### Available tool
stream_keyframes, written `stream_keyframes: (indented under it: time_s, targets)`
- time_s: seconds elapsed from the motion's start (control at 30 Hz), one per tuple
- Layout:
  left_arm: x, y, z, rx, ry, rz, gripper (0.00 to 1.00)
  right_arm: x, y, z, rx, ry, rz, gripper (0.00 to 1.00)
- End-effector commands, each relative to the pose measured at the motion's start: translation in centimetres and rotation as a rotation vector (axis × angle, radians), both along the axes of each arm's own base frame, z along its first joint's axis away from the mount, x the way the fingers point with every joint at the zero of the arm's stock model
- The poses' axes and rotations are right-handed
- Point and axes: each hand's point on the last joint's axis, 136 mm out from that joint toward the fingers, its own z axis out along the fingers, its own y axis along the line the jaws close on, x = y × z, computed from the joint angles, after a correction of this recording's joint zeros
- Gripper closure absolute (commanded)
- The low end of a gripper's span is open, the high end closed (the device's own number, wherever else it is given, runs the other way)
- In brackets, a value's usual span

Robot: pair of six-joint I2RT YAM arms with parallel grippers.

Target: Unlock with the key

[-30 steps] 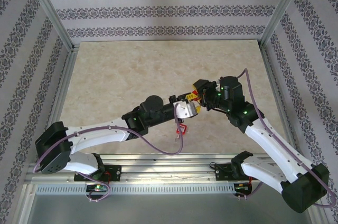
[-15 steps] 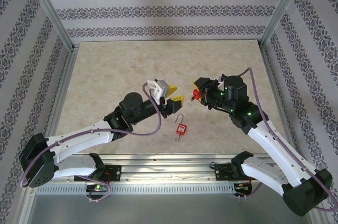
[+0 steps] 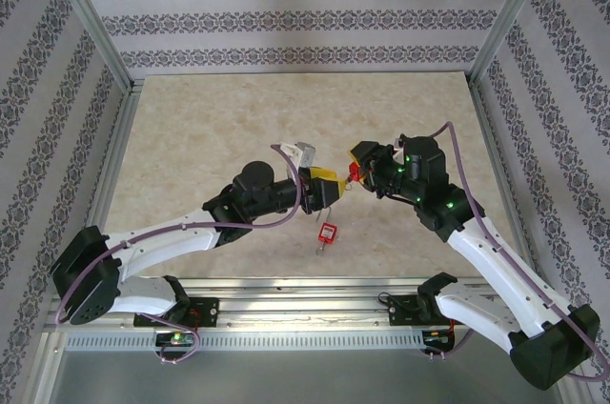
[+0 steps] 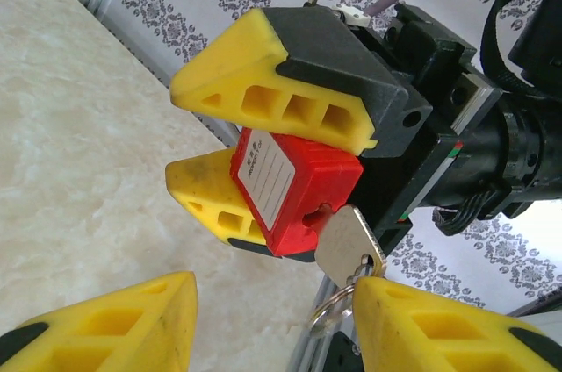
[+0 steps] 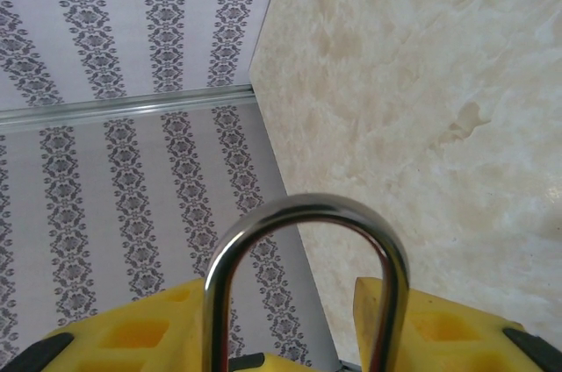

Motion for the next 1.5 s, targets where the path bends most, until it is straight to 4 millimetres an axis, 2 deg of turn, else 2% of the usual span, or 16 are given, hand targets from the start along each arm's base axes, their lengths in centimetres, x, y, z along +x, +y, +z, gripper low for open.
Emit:
stream_keyframes:
  time_s: [0.0,0.17,0.43,0.7,0.93,1.23,1.47]
  targets:
    - [-0.7,-1.1,3.2,-0.062,-0.020,-0.047,0.51,0.0,-0.2,1.5,-0.001,-0.047,0.001,1.00]
    - [-0.8,-2.0,2.1,-0.004,-0.013,-0.055,0.53,-0.1,-0.4,1.2,-0.016,-0.043,-0.004,1.00]
    - [-1.8,-1.2,3.7,-0.040,-0.046,-0.052,0.53,0.1,-0.6,0.7,-0.030,-0.029,-0.009,1.00]
    - [-3.0,-2.5,4.3,-0.075,-0.023,-0.115,0.53,0.1,-0.8,0.4,-0.044,-0.025,-0.015,1.00]
    - [-3.5,-0.3,6.2,-0.088,-0.063,-0.059,0.53,0.1,-0.9,0.3,-0.043,-0.020,-0.017,1.00]
    - [-3.4,-1.9,3.7,-0.033,-0.019,-0.084,0.55,0.1,-0.8,0.6,-0.047,-0.027,-0.018,1.00]
    - [-3.0,-2.8,3.3,0.005,-0.031,-0.077,0.57,-0.1,-0.6,0.5,-0.054,-0.028,-0.013,1.00]
